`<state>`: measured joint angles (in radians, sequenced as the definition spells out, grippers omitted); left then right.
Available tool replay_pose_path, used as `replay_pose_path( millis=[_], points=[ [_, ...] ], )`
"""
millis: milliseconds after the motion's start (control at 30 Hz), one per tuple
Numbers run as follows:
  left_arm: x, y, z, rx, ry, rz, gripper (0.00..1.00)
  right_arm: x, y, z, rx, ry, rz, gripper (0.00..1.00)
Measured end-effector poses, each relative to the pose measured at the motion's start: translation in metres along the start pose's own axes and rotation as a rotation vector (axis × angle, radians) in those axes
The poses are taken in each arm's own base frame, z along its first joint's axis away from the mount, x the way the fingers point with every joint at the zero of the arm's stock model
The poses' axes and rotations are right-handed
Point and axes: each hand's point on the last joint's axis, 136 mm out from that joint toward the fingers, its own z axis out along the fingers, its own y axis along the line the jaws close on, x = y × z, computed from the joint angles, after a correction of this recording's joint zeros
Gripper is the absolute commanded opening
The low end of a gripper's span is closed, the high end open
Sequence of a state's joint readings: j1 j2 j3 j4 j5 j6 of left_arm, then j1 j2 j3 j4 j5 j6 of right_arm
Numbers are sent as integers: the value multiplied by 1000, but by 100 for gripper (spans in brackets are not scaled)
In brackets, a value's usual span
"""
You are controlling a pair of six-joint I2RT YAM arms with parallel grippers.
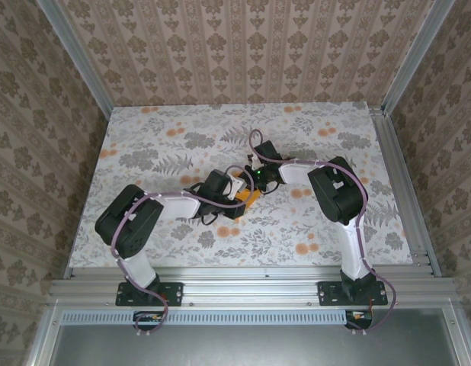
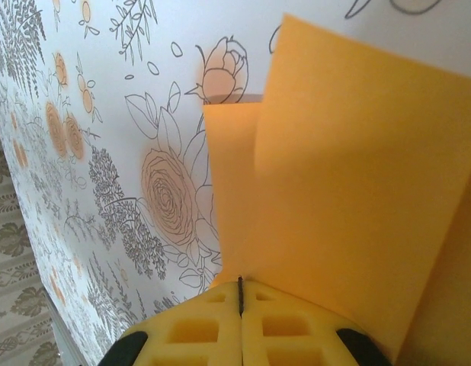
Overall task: Fold a paper plane with a square sheet of paper (pick it up from the middle)
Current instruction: Fourth fold the wing at the center of the table.
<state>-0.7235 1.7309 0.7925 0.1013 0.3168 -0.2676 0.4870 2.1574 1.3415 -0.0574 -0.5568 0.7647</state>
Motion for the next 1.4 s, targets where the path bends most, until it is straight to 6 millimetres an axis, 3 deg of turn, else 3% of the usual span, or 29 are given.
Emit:
replay_pose_path(
  millis=[300,500,967,1400],
  points=[
    [11,-6,-22,-17,30,1,24,1,0,-1,-2,-2,-5,9],
    [-5,-15,-42,-12,-31,-36,35,3,-2,-3,-5,-6,2,9],
    [20,-6,-19,-65,64,-203,38,3,-2,-4,-8,-13,24,9],
    [19,-1,-13,-86,78,-211,28,3,-2,-4,-12,-17,32,9]
  ],
)
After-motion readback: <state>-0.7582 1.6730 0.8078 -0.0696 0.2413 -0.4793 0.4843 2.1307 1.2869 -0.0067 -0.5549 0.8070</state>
